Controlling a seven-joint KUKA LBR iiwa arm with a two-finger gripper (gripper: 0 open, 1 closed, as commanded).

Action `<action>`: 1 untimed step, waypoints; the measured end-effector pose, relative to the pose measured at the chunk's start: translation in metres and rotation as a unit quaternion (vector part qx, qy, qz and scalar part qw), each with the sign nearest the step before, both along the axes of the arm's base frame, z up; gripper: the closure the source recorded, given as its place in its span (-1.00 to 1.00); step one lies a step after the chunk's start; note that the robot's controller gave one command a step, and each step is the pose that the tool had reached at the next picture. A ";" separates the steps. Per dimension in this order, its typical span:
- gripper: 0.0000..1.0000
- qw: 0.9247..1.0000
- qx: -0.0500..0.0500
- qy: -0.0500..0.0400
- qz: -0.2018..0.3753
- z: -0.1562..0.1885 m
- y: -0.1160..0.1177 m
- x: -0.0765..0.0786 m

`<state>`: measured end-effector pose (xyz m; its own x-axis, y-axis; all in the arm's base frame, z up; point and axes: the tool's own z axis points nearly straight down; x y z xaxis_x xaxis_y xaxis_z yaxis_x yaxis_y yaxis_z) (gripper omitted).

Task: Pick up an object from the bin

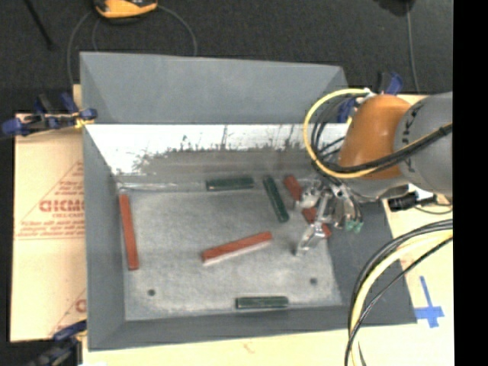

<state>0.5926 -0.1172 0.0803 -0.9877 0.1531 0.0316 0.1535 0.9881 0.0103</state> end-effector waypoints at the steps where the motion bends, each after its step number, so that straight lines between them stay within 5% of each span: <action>1: -1.00 1.000 0.000 -0.001 0.001 0.000 0.000 0.000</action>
Offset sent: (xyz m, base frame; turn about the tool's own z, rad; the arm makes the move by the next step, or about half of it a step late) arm 0.0273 -0.0274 -0.0103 0.1790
